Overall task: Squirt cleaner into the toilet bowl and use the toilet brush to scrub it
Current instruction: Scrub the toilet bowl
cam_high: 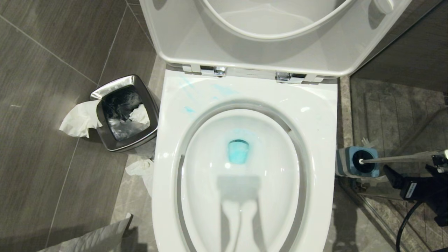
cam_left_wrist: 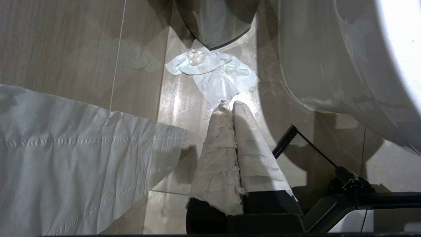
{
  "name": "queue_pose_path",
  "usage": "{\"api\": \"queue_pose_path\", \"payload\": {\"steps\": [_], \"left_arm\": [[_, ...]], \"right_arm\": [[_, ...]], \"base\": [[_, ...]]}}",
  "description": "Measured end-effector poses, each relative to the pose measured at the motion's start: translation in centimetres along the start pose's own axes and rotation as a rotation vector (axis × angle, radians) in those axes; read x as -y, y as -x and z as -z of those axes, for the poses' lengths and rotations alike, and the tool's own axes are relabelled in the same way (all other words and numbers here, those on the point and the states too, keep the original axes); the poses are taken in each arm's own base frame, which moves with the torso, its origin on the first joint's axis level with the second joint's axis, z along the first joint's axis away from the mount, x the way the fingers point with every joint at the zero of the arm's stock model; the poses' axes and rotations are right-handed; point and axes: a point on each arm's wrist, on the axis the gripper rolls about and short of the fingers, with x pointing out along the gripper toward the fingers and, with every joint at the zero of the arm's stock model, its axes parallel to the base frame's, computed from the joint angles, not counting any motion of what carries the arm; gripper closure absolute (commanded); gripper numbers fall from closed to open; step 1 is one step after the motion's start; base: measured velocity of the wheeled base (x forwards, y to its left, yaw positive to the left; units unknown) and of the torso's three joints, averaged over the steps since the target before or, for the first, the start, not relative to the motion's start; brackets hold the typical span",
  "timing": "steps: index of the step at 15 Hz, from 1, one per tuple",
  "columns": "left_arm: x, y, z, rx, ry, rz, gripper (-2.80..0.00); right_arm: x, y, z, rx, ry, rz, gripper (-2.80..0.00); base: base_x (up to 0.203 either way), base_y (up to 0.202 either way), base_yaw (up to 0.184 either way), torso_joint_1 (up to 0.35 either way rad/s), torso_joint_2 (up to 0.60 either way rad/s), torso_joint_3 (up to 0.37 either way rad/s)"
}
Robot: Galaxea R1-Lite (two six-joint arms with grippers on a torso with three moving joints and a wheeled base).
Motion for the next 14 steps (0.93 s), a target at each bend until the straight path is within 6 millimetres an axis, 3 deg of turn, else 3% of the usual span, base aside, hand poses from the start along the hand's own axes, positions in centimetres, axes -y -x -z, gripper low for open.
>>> {"api": "queue_pose_path", "payload": {"steps": [11, 12, 14], "left_arm": [[0.0, 0.0, 0.0, 0.000, 0.000, 0.000, 0.00], [0.0, 0.0, 0.0, 0.000, -0.001, 0.000, 0.00], [0.0, 0.0, 0.0, 0.000, 0.000, 0.000, 0.00]], "right_arm": [[0.4, -2.5, -1.6, 0.084, 0.043, 0.020, -2.80], [0.4, -2.6, -1.6, 0.087, 0.044, 0.020, 0.00], [0.5, -2.9, -1.7, 0.094, 0.045, 0.019, 0.00]], "base": [[0.000, 0.000, 0.000, 0.000, 0.00, 0.000], [0.000, 0.000, 0.000, 0.000, 0.00, 0.000], [0.000, 0.000, 0.000, 0.000, 0.00, 0.000]]}}
